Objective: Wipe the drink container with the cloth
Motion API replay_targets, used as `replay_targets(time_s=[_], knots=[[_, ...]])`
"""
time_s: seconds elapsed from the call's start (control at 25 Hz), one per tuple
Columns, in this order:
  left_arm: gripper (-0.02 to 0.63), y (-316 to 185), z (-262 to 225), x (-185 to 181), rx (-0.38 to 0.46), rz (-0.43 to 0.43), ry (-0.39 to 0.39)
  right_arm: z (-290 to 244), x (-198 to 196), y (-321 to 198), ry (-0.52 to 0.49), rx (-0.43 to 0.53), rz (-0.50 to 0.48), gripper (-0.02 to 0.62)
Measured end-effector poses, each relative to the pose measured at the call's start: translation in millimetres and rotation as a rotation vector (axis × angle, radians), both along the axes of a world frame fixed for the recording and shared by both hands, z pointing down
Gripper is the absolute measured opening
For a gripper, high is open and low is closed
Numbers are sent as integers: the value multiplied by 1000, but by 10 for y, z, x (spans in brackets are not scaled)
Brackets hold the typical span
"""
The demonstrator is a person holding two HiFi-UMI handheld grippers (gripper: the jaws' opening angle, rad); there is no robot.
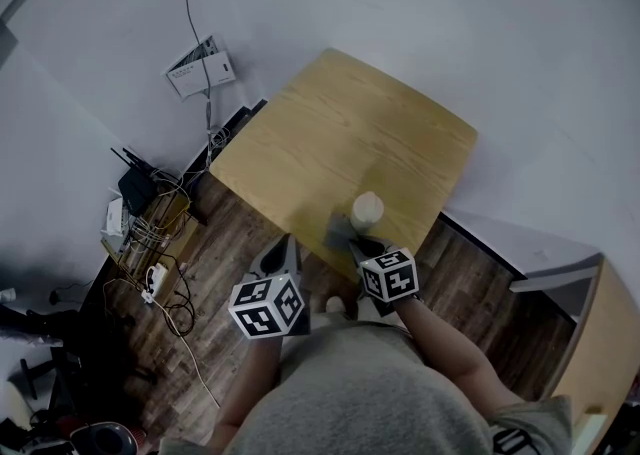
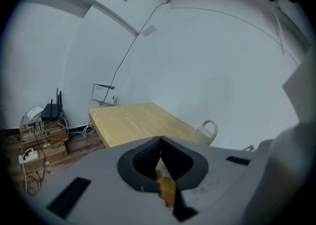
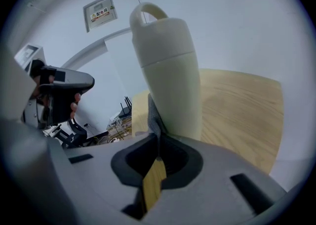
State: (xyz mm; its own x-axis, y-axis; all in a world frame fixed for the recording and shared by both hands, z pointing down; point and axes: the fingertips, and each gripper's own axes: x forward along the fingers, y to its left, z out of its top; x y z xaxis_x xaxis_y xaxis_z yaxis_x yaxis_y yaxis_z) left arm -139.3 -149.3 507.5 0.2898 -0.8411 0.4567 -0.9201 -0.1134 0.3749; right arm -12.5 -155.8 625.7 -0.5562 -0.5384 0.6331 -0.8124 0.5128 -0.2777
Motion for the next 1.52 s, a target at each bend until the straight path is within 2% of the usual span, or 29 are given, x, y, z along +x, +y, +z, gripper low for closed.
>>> replay_targets(time_s=[0.44, 0.84, 1.12, 1.52], knots=[[3, 81, 11, 49, -11, 24, 1, 65, 58, 80, 38, -8, 12, 9], [3, 209, -3, 296, 1, 28, 4, -622, 24, 382, -57, 141, -101, 9], [3, 482, -125, 538, 9, 9, 1, -1079, 309, 639, -119, 215, -90, 9], [3, 1087, -251, 974, 18, 0, -15, -1462, 890, 1068, -143, 301, -17, 9]])
